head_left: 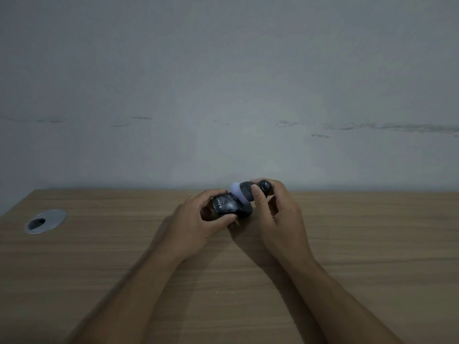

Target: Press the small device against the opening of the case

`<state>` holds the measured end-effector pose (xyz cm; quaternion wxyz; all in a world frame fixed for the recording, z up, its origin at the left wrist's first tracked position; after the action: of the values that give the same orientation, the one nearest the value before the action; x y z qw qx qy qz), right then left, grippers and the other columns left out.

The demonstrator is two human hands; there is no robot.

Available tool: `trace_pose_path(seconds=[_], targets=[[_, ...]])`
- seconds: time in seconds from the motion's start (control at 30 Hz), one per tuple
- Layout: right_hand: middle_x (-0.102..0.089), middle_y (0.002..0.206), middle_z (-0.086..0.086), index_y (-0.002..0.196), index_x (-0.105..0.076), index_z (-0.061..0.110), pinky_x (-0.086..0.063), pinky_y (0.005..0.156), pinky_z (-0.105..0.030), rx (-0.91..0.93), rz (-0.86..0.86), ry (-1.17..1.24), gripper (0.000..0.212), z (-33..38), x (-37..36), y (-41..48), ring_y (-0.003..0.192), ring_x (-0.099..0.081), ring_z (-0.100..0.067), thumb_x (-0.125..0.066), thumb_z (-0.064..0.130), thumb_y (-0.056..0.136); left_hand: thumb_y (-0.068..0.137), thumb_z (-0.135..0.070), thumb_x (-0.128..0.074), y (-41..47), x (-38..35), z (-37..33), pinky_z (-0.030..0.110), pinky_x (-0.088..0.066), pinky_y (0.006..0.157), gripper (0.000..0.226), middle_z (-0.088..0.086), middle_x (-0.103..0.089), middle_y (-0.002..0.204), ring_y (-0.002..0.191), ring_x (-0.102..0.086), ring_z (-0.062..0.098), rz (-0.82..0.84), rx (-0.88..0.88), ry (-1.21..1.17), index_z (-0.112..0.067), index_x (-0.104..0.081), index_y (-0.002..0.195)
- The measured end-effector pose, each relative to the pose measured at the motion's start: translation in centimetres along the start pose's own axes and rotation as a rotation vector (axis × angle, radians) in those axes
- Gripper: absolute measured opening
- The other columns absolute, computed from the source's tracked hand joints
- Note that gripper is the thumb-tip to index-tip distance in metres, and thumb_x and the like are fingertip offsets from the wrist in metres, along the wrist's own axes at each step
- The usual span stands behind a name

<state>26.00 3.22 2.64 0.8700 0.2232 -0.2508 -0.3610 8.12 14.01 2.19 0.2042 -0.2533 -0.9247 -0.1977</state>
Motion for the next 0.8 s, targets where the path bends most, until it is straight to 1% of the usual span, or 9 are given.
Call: trace_pose_path(seconds=[0.07,0.13,0.27,0.37,0.47,0.57,0.63,0.7,0.8], targets=[[-0.073,0.099,0.008,0.121,-0.074,0.025,-0.047,0.075,-0.022,0.005,0.015,-0.026,0.014,-0.1,-0.1,0.0,0.079,-0.063,-0.005,-0.064,0.030,0.113,0.085,-0.033,-0.094,0.0,0.0,0.1,0.039,-0.060,0.109,0.056,-0.016,-0.079,0.126,0.118,-0.074,0.000,0.010,-0.002,-0.005,-0.038,-0.072,0.137],[-0.073,0.101,0.009,0.121,-0.073,0.025,-0.046,0.074,-0.020,-0.001,-0.016,-0.037,0.013,-0.2,0.2,0.1,0.080,-0.063,-0.006,-0.063,0.031,0.114,0.086,-0.033,-0.094,0.0,-0.1,0.2,0.040,-0.059,0.110,0.058,-0.013,-0.078,0.129,0.120,-0.074,0.004,0.017,0.009,-0.012,-0.038,-0.071,0.139],[-0.071,0.094,0.013,0.118,-0.071,0.026,-0.044,0.072,-0.014,0.040,-0.051,-0.020,0.012,0.4,0.5,0.0,0.077,-0.063,-0.004,-0.062,0.032,0.115,0.087,-0.024,-0.092,0.1,-0.1,0.3,0.043,-0.057,0.113,0.060,-0.009,-0.078,0.130,0.121,-0.074,0.008,0.013,0.023,-0.035,-0.033,-0.071,0.142],[-0.072,0.096,0.010,0.120,-0.073,0.024,-0.045,0.074,-0.018,0.051,0.002,-0.037,0.013,0.5,0.0,-0.1,0.078,-0.062,-0.001,-0.063,0.030,0.114,0.087,-0.022,-0.092,-0.1,0.0,0.1,0.043,-0.059,0.110,0.057,-0.010,-0.080,0.127,0.118,-0.076,0.007,0.015,0.019,-0.036,-0.033,-0.072,0.140],[-0.068,0.090,0.016,0.118,-0.074,0.024,-0.043,0.072,-0.020,0.004,-0.051,-0.047,0.013,0.0,0.6,0.1,0.074,-0.059,-0.001,-0.064,0.031,0.113,0.087,-0.023,-0.093,0.0,-0.1,-0.1,0.043,-0.059,0.109,0.053,-0.009,-0.081,0.125,0.117,-0.077,0.009,0.007,0.026,-0.053,-0.031,-0.074,0.136],[-0.060,0.072,0.025,0.112,-0.073,0.027,-0.039,0.064,-0.011,0.008,-0.111,-0.026,0.010,0.2,1.1,0.0,0.064,-0.057,0.000,-0.065,0.032,0.113,0.087,-0.025,-0.093,-0.1,0.0,-0.3,0.037,-0.061,0.104,0.047,-0.015,-0.084,0.116,0.110,-0.078,0.003,-0.031,0.027,-0.039,-0.032,-0.077,0.131],[-0.060,0.070,0.028,0.108,-0.072,0.026,-0.037,0.061,-0.006,0.051,-0.099,-0.034,0.007,0.9,0.9,-0.3,0.061,-0.056,0.002,-0.067,0.029,0.112,0.087,-0.026,-0.092,-0.1,0.1,-0.2,0.034,-0.062,0.101,0.045,-0.016,-0.084,0.113,0.106,-0.079,0.002,-0.052,0.039,-0.037,-0.033,-0.078,0.129],[-0.062,0.071,0.029,0.106,-0.073,0.024,-0.036,0.060,-0.005,0.059,-0.067,-0.064,0.005,1.0,0.4,-0.4,0.062,-0.059,0.003,-0.070,0.026,0.110,0.087,-0.025,-0.092,-0.1,0.2,-0.1,0.028,-0.062,0.098,0.043,-0.016,-0.084,0.112,0.105,-0.079,0.001,-0.065,0.044,-0.046,-0.031,-0.078,0.127],[-0.064,0.073,0.030,0.106,-0.074,0.024,-0.037,0.060,-0.007,0.016,-0.090,-0.100,0.006,0.4,0.6,-0.1,0.064,-0.061,0.001,-0.071,0.028,0.109,0.086,-0.027,-0.093,0.0,0.3,0.0,0.010,-0.056,0.088,0.043,-0.016,-0.084,0.113,0.105,-0.078,-0.002,-0.078,0.042,-0.051,-0.029,-0.079,0.126]])
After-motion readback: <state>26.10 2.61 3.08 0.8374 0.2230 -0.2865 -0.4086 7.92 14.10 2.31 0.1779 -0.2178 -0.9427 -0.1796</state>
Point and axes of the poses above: each hand's wrist, its own y-axis towards the middle knuckle, its own x-axis out of the back of the hand, z = x × y, the point moved 6 cm from there along y, towards the middle knuckle
